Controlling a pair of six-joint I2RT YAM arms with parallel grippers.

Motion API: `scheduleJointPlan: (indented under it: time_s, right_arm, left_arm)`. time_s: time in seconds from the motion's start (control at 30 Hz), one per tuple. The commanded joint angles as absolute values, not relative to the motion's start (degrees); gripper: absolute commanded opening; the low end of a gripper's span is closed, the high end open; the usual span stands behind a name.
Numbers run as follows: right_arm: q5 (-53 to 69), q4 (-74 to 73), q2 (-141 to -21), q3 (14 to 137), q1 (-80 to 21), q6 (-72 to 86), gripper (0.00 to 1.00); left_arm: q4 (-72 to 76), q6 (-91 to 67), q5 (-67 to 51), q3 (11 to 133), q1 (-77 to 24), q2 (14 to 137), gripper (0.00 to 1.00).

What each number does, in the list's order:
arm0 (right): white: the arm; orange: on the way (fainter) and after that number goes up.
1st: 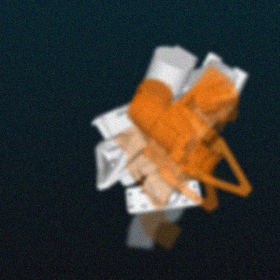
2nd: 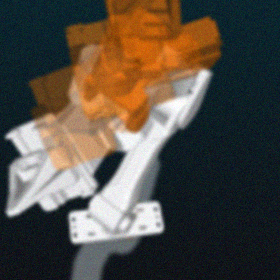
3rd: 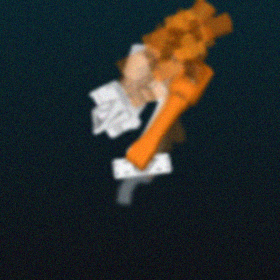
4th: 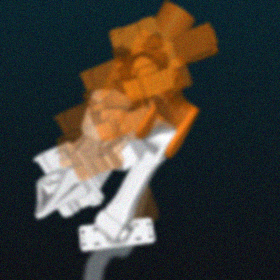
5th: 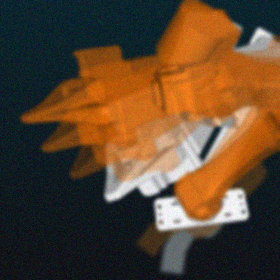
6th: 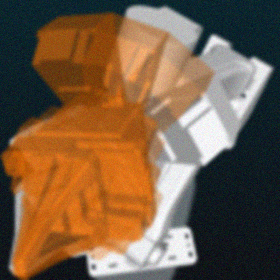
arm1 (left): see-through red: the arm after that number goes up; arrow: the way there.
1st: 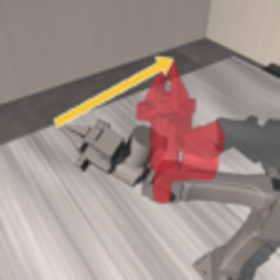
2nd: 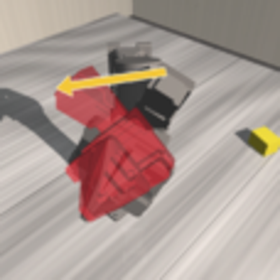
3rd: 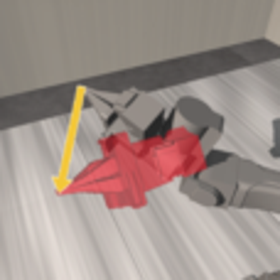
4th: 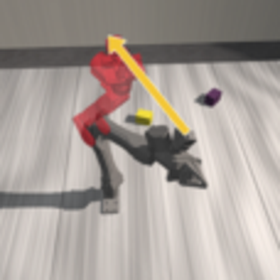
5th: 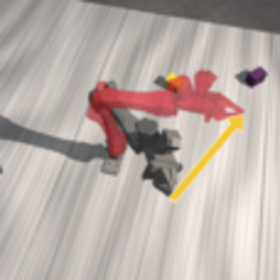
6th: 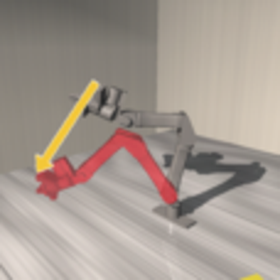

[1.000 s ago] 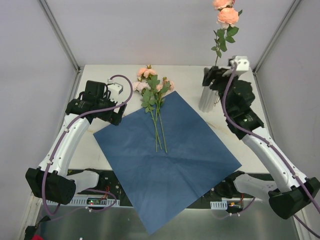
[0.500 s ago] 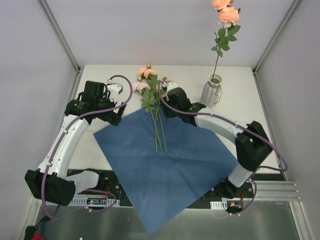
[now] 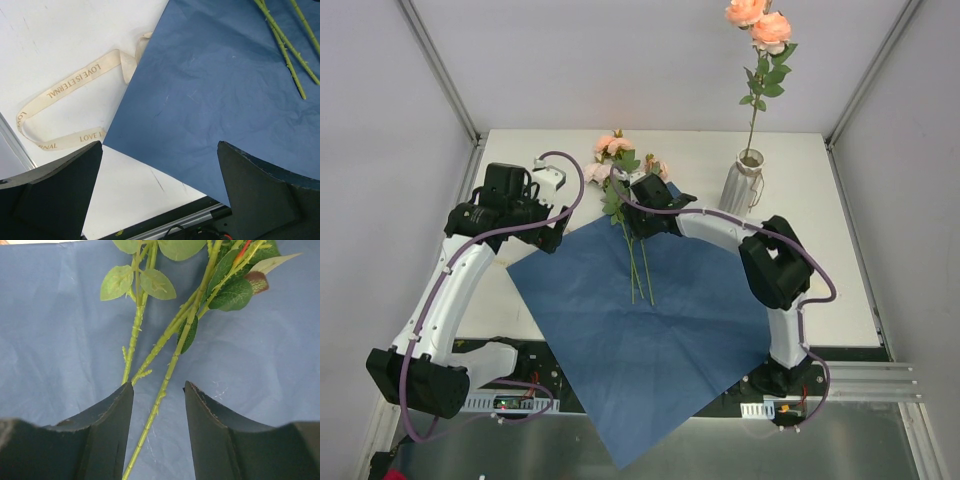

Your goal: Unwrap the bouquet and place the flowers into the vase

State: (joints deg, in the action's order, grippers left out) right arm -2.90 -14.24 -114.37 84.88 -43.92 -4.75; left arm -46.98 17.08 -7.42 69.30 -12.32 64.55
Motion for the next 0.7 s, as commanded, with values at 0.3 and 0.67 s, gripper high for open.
scheduleJointPlan:
  time_s: [0.3, 0.67]
  right_arm:
    - [-3.2, -16.3, -121.4, 91.0, -42.3, -6.3, 0.38]
    - [-4.0, -18.2, -125.0, 94.4, -42.9, -6.6, 0.14]
  left_arm:
    - [-47.8, 17.2, -7.7, 70.0, -12.2, 64.5, 0.99]
    - [-48.0, 17.5, -7.6, 70.4, -12.2, 64.4, 0.99]
